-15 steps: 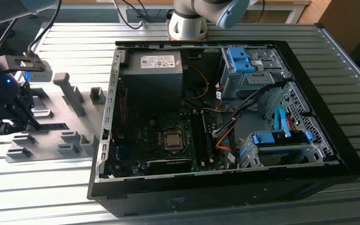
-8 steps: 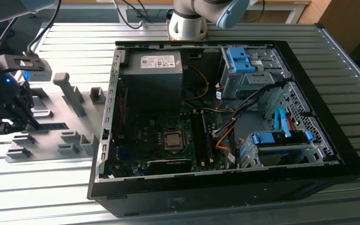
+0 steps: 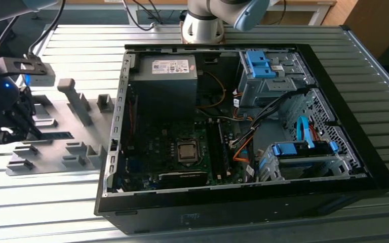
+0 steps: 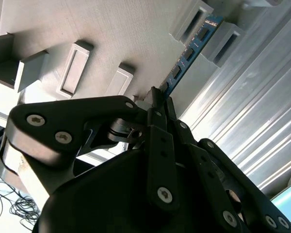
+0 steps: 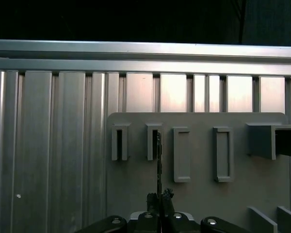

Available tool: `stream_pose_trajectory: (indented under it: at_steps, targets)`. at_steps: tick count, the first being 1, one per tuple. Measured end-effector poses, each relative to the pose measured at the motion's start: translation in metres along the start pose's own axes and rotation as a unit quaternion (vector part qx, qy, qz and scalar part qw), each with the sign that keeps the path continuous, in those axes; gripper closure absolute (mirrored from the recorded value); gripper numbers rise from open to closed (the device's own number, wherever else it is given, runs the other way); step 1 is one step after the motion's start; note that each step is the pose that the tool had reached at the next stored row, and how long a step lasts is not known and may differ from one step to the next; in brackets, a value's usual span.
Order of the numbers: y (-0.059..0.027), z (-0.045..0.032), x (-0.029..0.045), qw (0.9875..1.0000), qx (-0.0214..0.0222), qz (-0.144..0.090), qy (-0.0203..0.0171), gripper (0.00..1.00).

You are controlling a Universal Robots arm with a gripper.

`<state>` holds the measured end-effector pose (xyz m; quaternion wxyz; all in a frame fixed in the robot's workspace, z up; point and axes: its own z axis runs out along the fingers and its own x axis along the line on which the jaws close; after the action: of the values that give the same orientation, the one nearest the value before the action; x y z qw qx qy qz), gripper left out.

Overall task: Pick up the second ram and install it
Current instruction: 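Pick up the second ram and move it above second insertion slot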

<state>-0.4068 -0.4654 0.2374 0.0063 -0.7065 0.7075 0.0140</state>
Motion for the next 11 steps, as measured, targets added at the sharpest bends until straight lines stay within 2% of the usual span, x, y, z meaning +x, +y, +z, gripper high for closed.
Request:
stream_pose_trajectory:
  at_steps: [11]
  targets:
    - [0.0001,-0.0073,-0.0002,1.0000,0.0000,0.000,0.0000,0.86]
